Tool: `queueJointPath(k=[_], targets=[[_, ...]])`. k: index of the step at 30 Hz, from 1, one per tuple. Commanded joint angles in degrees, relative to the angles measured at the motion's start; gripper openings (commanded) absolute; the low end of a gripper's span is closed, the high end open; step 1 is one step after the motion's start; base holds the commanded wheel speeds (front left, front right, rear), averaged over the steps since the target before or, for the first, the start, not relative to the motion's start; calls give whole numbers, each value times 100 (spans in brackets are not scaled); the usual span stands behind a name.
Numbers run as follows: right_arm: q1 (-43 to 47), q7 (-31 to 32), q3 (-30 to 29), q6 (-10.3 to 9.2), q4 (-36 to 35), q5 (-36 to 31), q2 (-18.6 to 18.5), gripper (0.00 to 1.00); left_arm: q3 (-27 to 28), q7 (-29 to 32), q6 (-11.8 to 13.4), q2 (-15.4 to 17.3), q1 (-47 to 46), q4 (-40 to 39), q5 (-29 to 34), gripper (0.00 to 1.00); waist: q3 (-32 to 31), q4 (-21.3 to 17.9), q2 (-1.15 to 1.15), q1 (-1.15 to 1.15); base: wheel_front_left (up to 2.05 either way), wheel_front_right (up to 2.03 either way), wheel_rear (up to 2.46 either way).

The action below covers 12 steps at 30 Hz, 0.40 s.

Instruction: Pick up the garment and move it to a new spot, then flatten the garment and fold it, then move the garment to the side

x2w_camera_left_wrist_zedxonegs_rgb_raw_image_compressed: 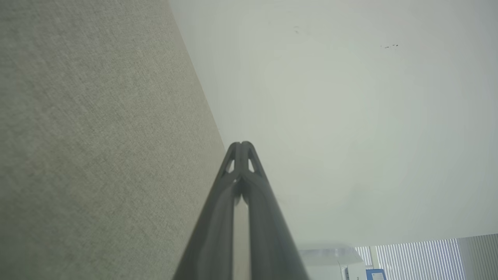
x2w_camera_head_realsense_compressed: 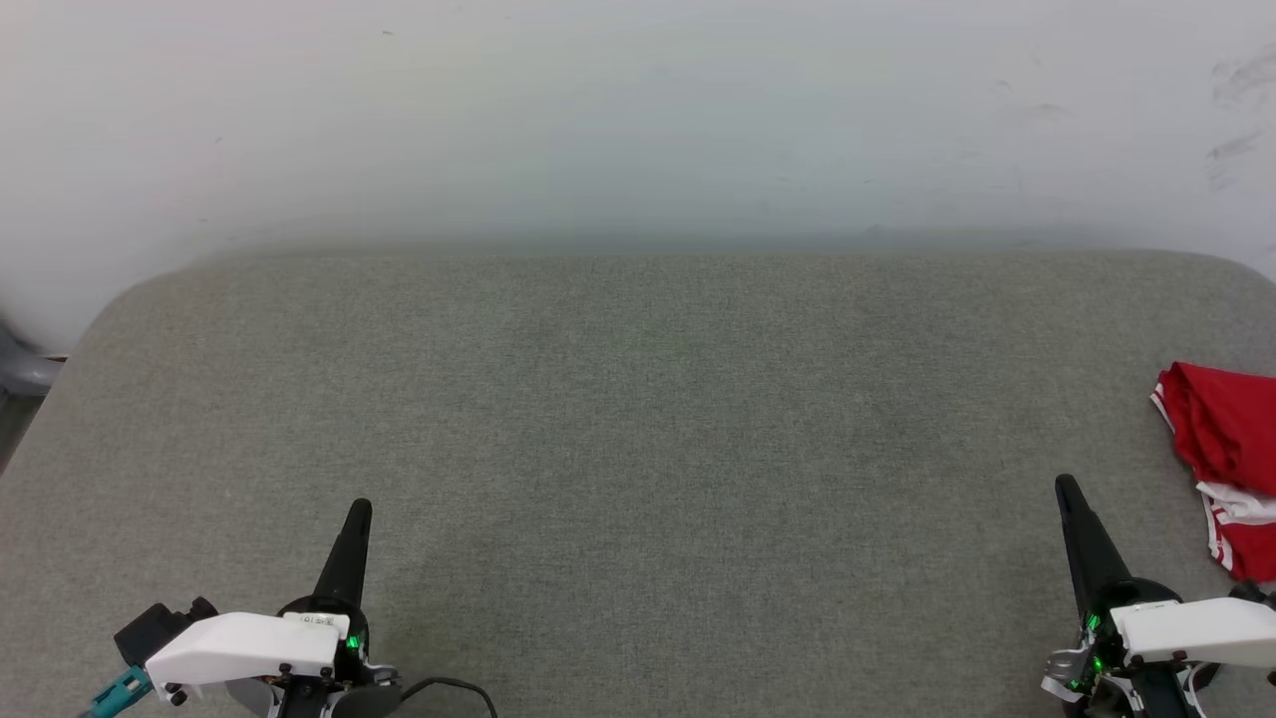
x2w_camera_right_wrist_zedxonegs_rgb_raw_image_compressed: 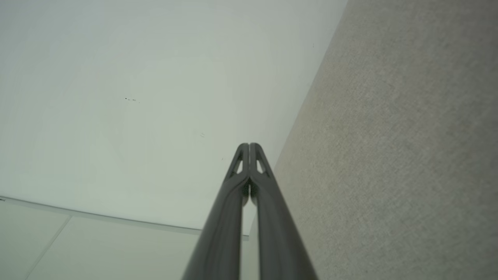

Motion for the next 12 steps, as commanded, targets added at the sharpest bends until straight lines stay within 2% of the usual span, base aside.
queueJointPath(k=[1, 12], targets=[[-126, 30, -10, -1, -2, 138, 8, 0, 34, 38, -48, -1, -124, -5, -133, 0, 6, -3, 0, -1, 0, 0, 0], [-221, 160, -20, -1, 69, 621, 11, 0, 85, 158, -95, -3, -216, 38, -643, 0, 49, -20, 0, -1, 0, 0, 0]])
